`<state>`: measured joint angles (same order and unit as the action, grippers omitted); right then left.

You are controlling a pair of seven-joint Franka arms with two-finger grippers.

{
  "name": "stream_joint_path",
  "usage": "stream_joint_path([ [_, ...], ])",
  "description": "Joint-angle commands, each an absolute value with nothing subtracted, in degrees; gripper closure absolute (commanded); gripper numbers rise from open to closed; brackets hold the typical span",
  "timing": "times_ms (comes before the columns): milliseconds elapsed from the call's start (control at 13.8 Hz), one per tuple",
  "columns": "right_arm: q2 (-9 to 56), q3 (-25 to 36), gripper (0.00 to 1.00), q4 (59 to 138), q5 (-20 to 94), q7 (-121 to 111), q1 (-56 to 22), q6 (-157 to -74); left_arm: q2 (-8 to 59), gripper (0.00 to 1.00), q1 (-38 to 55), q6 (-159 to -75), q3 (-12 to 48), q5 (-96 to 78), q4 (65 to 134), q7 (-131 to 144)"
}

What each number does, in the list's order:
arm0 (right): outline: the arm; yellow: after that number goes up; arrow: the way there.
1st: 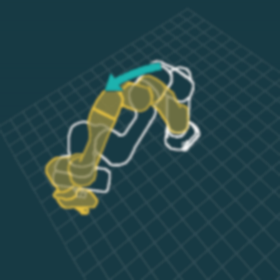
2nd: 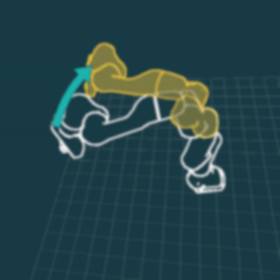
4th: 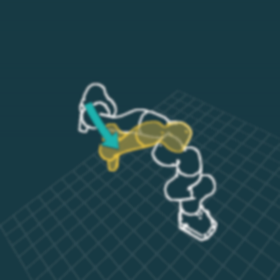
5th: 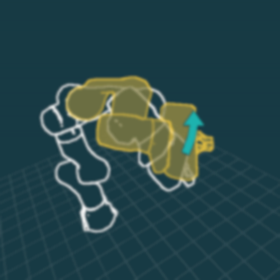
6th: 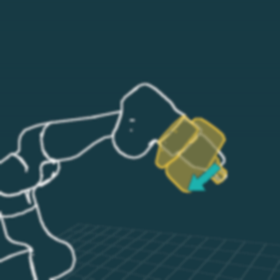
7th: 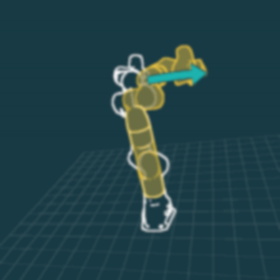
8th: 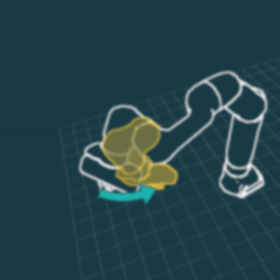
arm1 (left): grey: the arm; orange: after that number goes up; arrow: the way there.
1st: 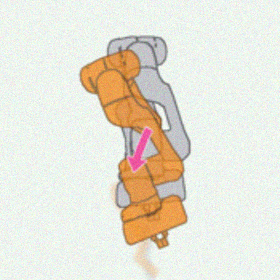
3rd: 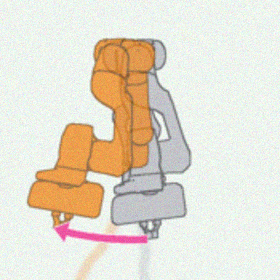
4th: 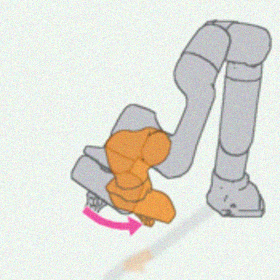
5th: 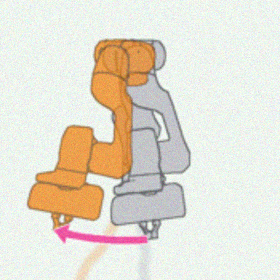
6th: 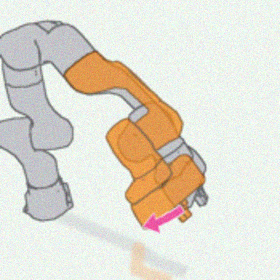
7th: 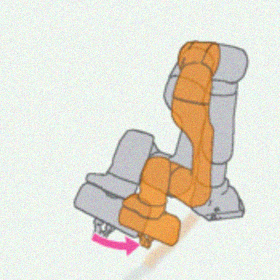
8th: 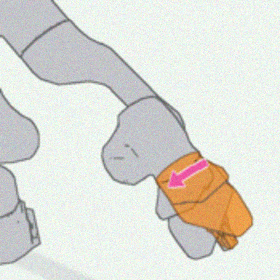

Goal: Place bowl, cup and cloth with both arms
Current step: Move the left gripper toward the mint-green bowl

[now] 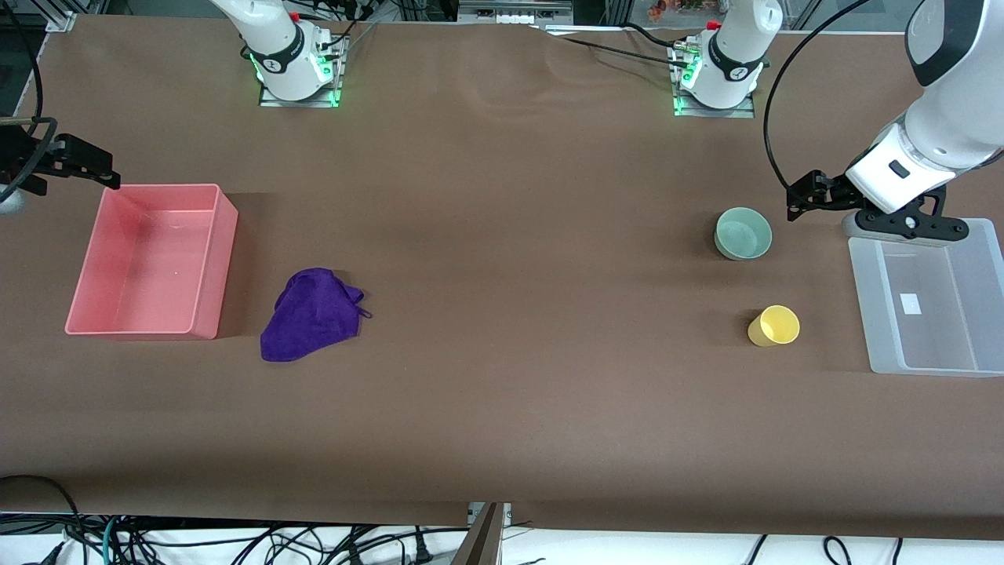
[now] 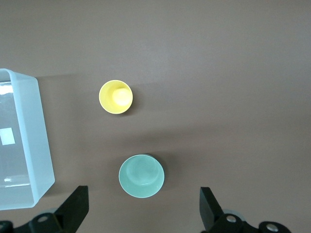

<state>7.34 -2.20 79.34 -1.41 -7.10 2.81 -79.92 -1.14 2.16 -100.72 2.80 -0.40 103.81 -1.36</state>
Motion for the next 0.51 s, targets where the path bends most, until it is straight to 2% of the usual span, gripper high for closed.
stream_joint_path([
  [0, 6.9, -2.2, 0.00, 79.9, -1.7, -7.7, 2.7, -80.5, -0.6, 0.00, 2.4, -100.4, 2.5, -1.2, 102.6, -1.1],
  [435, 7.2, -2.3, 0.00, 79.3, -1.8, -8.0, 2.6, -81.0, -0.3, 0.00, 2.3, -100.2, 2.5, -1.2, 102.7, -1.5],
])
